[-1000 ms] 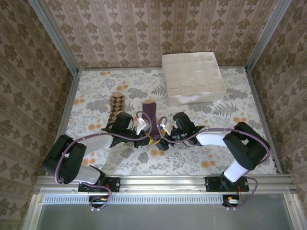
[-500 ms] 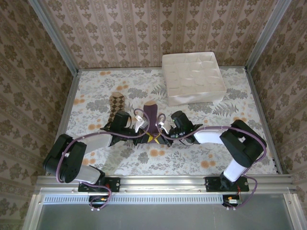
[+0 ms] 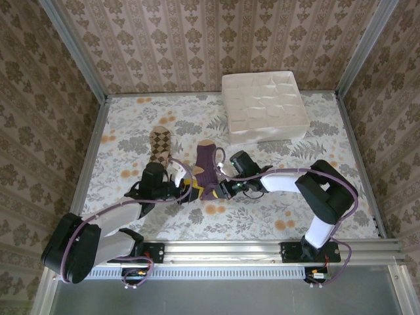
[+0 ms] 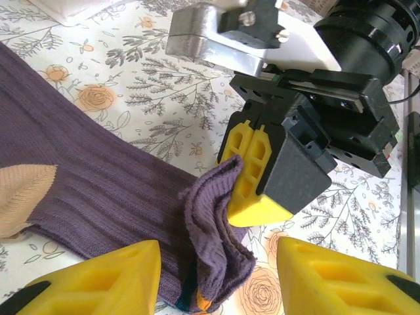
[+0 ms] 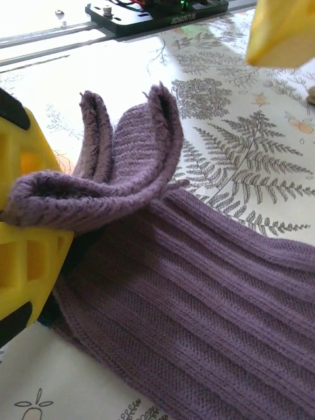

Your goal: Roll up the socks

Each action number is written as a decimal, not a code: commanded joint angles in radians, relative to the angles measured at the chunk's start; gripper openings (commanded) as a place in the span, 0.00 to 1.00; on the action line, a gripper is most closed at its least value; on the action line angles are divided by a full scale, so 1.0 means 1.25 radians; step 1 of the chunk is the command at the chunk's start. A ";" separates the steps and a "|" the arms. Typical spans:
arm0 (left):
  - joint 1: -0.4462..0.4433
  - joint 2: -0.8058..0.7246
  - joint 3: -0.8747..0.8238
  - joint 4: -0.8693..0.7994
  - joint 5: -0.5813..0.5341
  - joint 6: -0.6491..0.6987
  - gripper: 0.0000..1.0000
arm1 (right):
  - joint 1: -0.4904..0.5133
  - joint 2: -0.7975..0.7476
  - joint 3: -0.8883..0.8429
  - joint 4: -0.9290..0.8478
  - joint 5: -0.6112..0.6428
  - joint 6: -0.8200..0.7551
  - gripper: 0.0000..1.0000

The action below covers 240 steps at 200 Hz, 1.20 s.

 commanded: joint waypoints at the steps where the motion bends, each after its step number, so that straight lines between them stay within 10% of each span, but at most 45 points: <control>1: -0.011 -0.013 -0.015 0.034 -0.022 -0.027 0.48 | -0.003 0.023 0.047 -0.089 0.021 0.037 0.00; 102: -0.139 0.110 0.070 -0.035 -0.154 0.034 0.49 | -0.004 0.033 0.089 -0.149 0.005 0.055 0.00; 179: -0.145 0.173 0.099 -0.023 -0.138 -0.006 0.11 | -0.016 0.019 0.080 -0.167 -0.006 0.088 0.00; 240: -0.180 0.180 0.099 -0.001 -0.150 -0.036 0.27 | -0.029 -0.001 0.075 -0.211 0.006 0.133 0.00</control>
